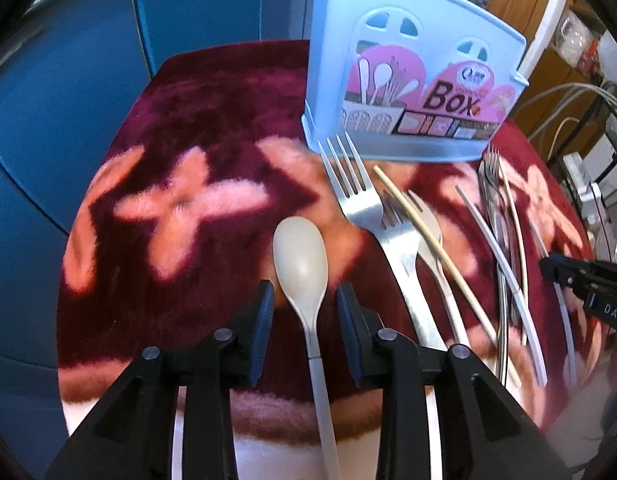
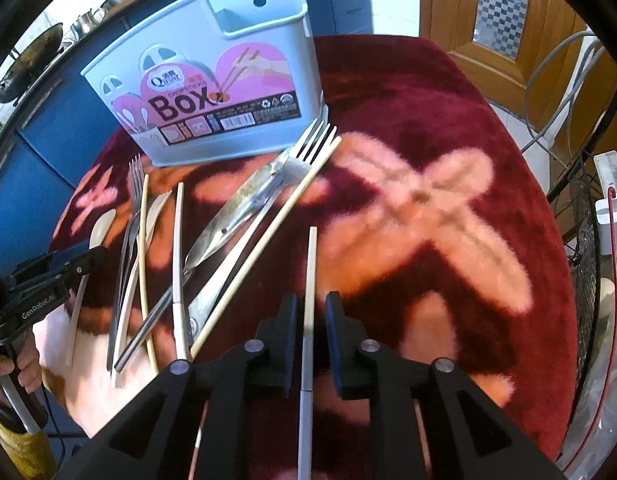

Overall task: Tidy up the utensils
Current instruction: 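Lift the spoon with the left tool while the right tool lifts the chopstick toward the holder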

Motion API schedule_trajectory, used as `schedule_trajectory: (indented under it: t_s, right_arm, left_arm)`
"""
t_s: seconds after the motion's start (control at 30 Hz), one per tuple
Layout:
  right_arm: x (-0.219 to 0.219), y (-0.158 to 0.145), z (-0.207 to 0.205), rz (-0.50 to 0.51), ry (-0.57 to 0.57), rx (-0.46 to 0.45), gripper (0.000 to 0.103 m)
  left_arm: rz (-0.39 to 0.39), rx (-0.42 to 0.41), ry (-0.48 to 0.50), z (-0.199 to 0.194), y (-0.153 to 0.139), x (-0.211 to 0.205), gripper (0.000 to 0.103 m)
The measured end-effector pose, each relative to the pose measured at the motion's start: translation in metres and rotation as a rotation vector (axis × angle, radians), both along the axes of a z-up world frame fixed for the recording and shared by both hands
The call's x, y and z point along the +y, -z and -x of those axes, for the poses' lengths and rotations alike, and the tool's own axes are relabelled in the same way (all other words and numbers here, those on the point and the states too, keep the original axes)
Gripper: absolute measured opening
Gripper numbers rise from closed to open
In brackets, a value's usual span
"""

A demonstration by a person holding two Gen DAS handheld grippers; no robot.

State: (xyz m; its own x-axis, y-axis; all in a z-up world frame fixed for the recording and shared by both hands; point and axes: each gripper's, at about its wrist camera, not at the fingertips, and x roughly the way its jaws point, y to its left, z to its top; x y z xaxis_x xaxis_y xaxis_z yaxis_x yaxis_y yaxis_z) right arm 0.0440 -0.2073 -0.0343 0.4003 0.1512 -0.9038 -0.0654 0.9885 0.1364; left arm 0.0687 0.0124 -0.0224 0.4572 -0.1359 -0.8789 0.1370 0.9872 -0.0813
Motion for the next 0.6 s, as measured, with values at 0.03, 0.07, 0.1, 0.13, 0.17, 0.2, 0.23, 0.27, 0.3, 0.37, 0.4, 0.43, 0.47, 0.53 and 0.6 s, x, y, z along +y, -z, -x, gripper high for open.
schedule_trajectory:
  t_s: [0.03,0.07,0.1,0.13,0.17,0.2,0.23,0.27,0.3,0.37,0.4,0.43,0.47,0.53,0.6]
  right_arm:
    - [0.001,0.000,-0.001,0.005,-0.003,0.005,0.017]
    - [0.002,0.001,-0.002,0.011,-0.007,0.008,0.017]
    - [0.003,0.001,-0.002,0.019,-0.012,0.010,0.017]
    - [0.006,0.002,-0.003,0.034,-0.025,0.009,0.017]
    - [0.007,0.002,-0.003,0.039,-0.028,0.006,0.016]
    - [0.008,0.001,-0.004,0.039,-0.030,0.004,0.011]
    - [0.007,0.001,-0.004,0.036,-0.028,0.001,0.008]
    - [0.007,0.000,-0.003,0.031,-0.025,-0.003,0.007]
    - [0.005,-0.001,-0.002,0.017,-0.019,-0.010,0.007]
    - [0.003,-0.006,0.002,-0.016,-0.016,-0.032,0.006]
    - [0.003,-0.010,0.006,-0.037,-0.018,-0.054,0.006]
    - [0.004,-0.013,0.008,-0.044,-0.019,-0.067,0.006]
    - [0.005,-0.020,0.012,-0.051,-0.023,-0.095,0.006]
    - [0.008,-0.030,0.018,-0.056,-0.026,-0.138,0.006]
    - [0.010,-0.045,0.025,-0.080,-0.025,-0.194,0.006]
  left_arm:
    - [-0.004,0.008,0.006,0.001,0.000,-0.001,0.034]
    - [-0.008,0.015,0.014,0.001,-0.001,-0.002,0.034]
    - [-0.013,0.020,0.021,0.000,-0.001,-0.002,0.034]
    - [-0.014,0.024,0.026,0.000,-0.001,-0.003,0.034]
    - [-0.009,0.030,0.028,0.000,-0.001,-0.002,0.033]
    - [0.002,0.037,0.030,-0.001,-0.002,-0.001,0.033]
    - [0.011,0.044,0.032,-0.003,-0.001,0.001,0.029]
    - [0.024,0.051,0.031,-0.005,-0.002,0.003,0.019]
    - [0.042,0.059,0.023,-0.006,-0.002,0.007,0.019]
    - [0.110,0.074,0.003,-0.007,-0.003,0.016,0.018]
    - [0.136,0.071,-0.004,-0.006,-0.004,0.019,0.018]
    - [0.159,0.060,-0.004,-0.004,-0.006,0.021,0.018]
    - [0.179,0.047,0.000,-0.001,-0.009,0.022,0.018]
    - [0.204,0.019,0.009,0.004,-0.015,0.022,0.017]
    - [0.225,-0.032,0.017,0.011,-0.026,0.020,0.017]
